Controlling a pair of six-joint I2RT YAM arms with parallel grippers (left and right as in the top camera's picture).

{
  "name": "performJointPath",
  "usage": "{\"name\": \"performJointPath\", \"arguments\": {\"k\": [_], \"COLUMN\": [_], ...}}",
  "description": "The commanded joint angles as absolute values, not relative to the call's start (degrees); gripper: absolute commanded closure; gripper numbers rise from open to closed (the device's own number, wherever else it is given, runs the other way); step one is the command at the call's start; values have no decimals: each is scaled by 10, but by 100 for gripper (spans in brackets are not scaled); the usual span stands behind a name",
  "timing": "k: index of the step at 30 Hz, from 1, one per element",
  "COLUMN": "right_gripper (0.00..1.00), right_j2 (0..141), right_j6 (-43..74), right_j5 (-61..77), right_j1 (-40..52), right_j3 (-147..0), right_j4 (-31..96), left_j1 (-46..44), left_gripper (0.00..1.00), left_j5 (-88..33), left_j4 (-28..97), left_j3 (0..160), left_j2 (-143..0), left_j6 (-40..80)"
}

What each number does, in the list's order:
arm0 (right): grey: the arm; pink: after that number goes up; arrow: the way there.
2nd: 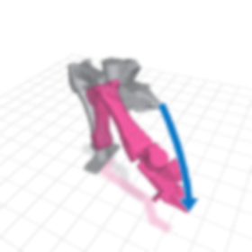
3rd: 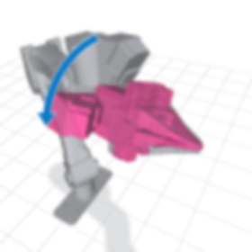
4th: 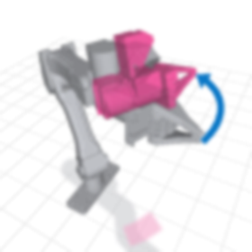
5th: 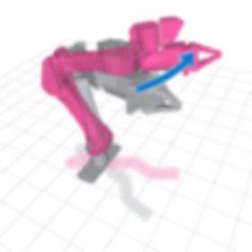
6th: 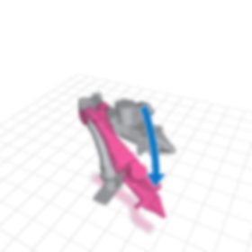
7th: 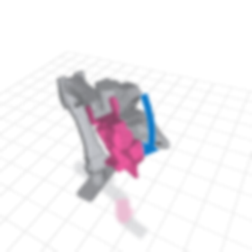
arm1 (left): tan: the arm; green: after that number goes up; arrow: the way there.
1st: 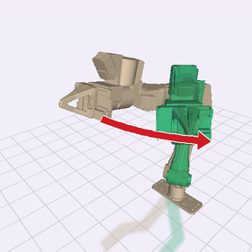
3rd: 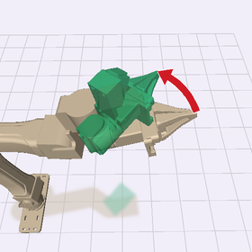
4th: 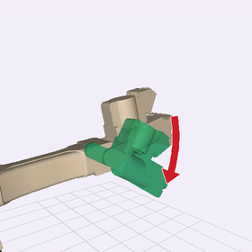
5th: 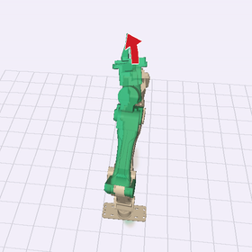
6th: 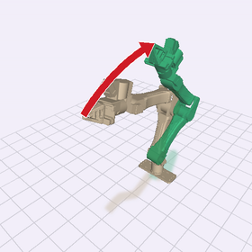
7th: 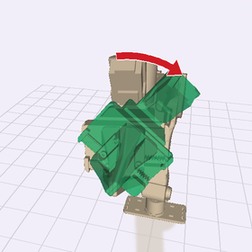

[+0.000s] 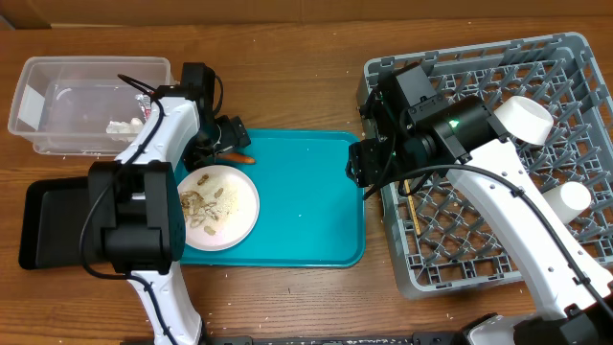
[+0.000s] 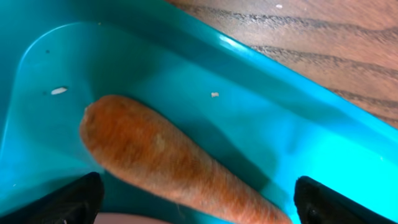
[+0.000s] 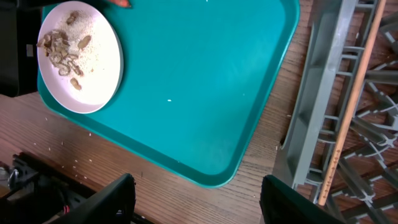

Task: Sort waste into correct bins and load items into the dishwasher
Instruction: 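Reach the left gripper to the tray and grasp the orange carrot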

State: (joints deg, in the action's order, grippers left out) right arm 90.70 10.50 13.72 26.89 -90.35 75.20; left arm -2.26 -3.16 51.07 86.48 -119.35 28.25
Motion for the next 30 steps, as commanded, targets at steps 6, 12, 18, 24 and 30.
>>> {"name": "performJointPath", "arguments": {"k": [6, 12, 18, 24, 30], "right_gripper": [33, 33, 33, 33, 33], "right_j2": [900, 900, 900, 900, 900], "right_j6": [107, 107, 107, 107, 107], "right_j5": [140, 140, 140, 140, 140], "right_j1": [270, 270, 270, 270, 270], "right_j3": [-904, -904, -904, -904, -904], "right_j4": [752, 754, 754, 758, 759], "left_j1": [-23, -23, -23, -23, -23], "left_gripper": [42, 67, 77, 83, 83], "left_j5": [-23, -23, -24, -23, -23], "left_j4": [502, 485, 485, 541, 595], "left_j3": [860, 861, 879, 958, 1051], "left_j2": [-1217, -1217, -1217, -1217, -1217], "left_j6": [298, 273, 257, 231, 226]}}
